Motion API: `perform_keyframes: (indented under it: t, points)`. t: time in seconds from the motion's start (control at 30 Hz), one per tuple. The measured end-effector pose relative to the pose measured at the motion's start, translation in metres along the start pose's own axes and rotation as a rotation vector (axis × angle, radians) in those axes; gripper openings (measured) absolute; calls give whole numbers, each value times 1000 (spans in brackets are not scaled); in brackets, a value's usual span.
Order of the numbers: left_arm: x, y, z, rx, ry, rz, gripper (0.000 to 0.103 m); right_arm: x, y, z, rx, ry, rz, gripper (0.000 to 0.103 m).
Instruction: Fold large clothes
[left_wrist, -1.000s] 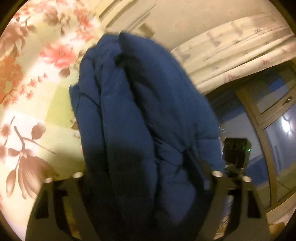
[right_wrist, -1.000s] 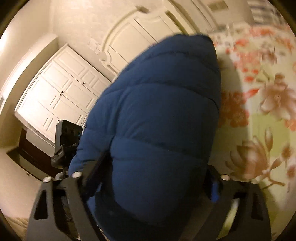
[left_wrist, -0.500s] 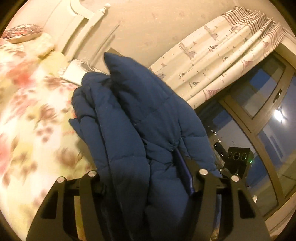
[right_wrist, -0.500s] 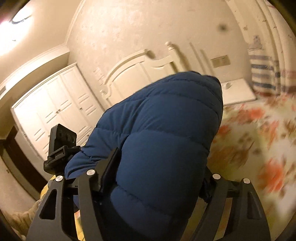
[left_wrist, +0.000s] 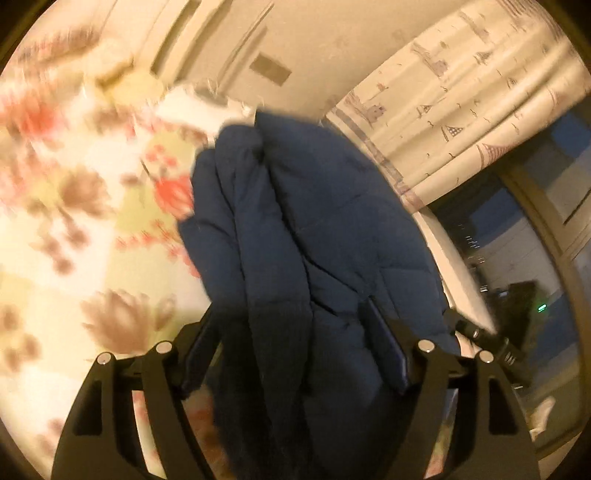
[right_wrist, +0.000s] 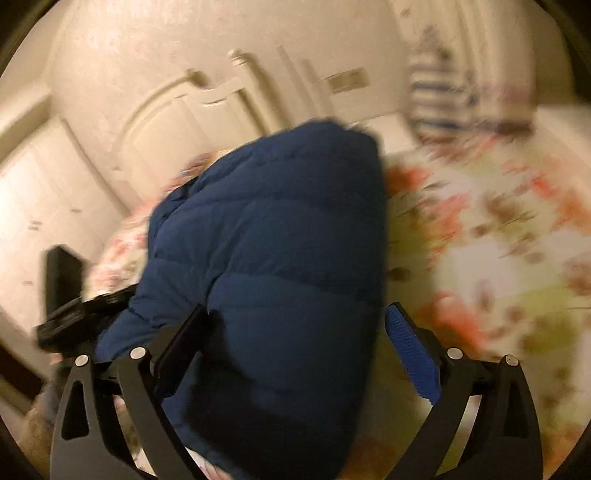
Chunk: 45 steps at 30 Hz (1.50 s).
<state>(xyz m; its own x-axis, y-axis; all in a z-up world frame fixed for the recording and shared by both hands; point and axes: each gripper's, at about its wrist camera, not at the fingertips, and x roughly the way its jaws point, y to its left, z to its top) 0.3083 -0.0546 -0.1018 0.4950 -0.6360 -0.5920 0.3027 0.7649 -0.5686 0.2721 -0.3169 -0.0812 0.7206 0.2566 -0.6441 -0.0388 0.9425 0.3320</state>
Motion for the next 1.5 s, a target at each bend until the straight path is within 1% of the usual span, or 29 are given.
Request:
perform_keyframes:
  t: [0.03,0.07,0.1,0.13,0.17,0.2,0.23,0.3,0.33,0.37,0.4,0.43,0.47,0.5,0.53,0.6,0.63,0.7,0.73,0.8,0.9,0.93,0.97,1.1,1.2,1.3,1.5]
  points:
    - [-12,-5,-3,19,-43,45,80,-11,9,-1,-23,-42,-48,94]
    - [-25,-10,-5,37,-96,100,85,-29,29,-2,-82,-124,-93,94]
    - [-41,-16,-10,58,-164,168,87,-39,46,-5,-136,-166,-106,95]
    - [-50,-21,-12,66,-209,206,88,-39,63,-7,-189,-185,-116,96]
    - [-64,-27,-17,66,-265,240,89,-37,77,-10,-231,-186,-127,97]
    - [-73,-31,-20,58,-308,258,92,-31,96,-14,-288,-177,-146,97]
    - [-86,-37,-28,47,-359,276,99,-22,114,-19,-349,-162,-165,97]
    - [-108,-46,-38,71,-428,323,101,2,137,-28,-452,-108,-184,97]
    - [-117,-59,-42,126,-457,385,101,13,149,-38,-514,-71,-207,97]
    - [-125,-74,-45,198,-471,485,101,21,156,-49,-572,-59,-274,97]
    - [-133,-85,-48,262,-472,585,101,17,161,-56,-598,-64,-297,97]
    - [-138,-94,-46,299,-471,648,101,8,161,-61,-603,-59,-279,97]
    - [-145,-102,-47,331,-476,713,101,-1,160,-65,-593,-46,-243,97]
    - [-154,-108,-50,348,-492,763,101,-17,155,-68,-567,-28,-168,97]
    - [-164,-116,-54,357,-524,812,101,-34,153,-70,-546,-46,-130,97]
    - [-182,-133,-61,352,-578,881,101,-65,150,-71,-524,-114,-124,97]
    - [-187,-139,-64,349,-589,895,101,-90,149,-67,-505,-163,-122,97]
    - [-196,-155,-68,354,-602,900,101,-125,148,-56,-469,-240,-135,98]
    - [-199,-166,-71,367,-603,880,101,-150,146,-48,-439,-290,-150,98]
    - [-205,-186,-76,392,-604,813,101,-181,143,-35,-400,-348,-161,98]
    - [-209,-202,-81,383,-590,720,101,-210,144,-32,-384,-393,-193,98]
    - [-210,-205,-82,378,-584,692,101,-214,144,-32,-381,-387,-214,98]
    - [-210,-208,-84,376,-579,681,101,-215,143,-34,-377,-380,-224,98]
    - [-204,-215,-92,387,-563,713,101,-208,126,-42,-328,-324,-201,98]
    - [-198,-214,-96,378,-529,690,101,-200,117,-45,-301,-284,-198,98]
    - [-191,-211,-97,378,-509,686,101,-193,112,-47,-285,-257,-195,98]
    - [-183,-208,-99,367,-469,664,101,-187,112,-53,-302,-225,-201,98]
